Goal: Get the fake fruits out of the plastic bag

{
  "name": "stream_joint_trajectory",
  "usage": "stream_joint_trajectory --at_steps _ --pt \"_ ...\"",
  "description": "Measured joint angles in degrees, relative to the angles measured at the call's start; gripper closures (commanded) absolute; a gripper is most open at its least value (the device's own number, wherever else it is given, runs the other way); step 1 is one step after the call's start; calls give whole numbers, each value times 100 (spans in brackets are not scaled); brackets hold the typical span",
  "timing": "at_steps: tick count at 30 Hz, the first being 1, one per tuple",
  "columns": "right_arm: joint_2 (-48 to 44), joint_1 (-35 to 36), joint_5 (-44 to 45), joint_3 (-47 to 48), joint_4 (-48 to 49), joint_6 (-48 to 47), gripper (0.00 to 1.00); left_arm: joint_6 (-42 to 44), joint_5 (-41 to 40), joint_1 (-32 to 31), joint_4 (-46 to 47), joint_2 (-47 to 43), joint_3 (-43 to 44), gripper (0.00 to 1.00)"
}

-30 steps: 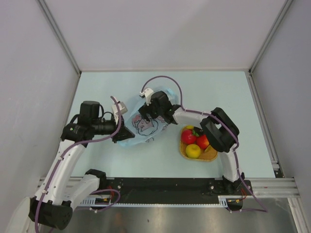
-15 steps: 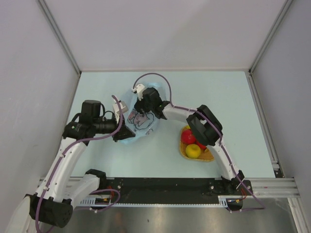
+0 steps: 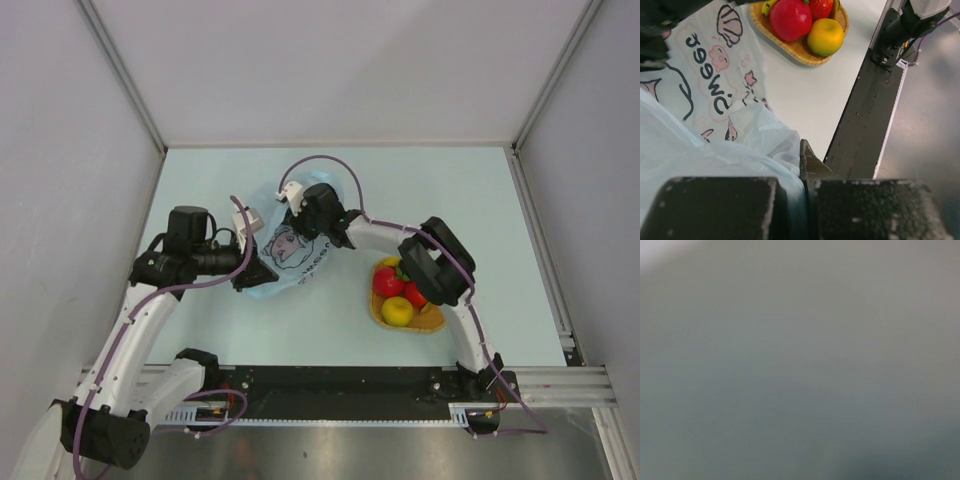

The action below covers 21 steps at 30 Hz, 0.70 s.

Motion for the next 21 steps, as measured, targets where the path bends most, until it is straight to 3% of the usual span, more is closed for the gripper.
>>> stream_joint_trajectory --at_steps 9,13,16,21 --pt "-2699 157 -984 -1484 -612 107 63 -111 -129 -2 258 0 0 100" --pt "-3442 450 -1215 -1799 -691 26 44 -221 -127 -2 446 22 0 100" --pt "-3526 660 -1117 -1961 -625 109 37 -251 -122 0 463 96 31 100" --pt "-3016 533 -612 -2020 -326 708 35 -238 87 -2 13 85 597 100"
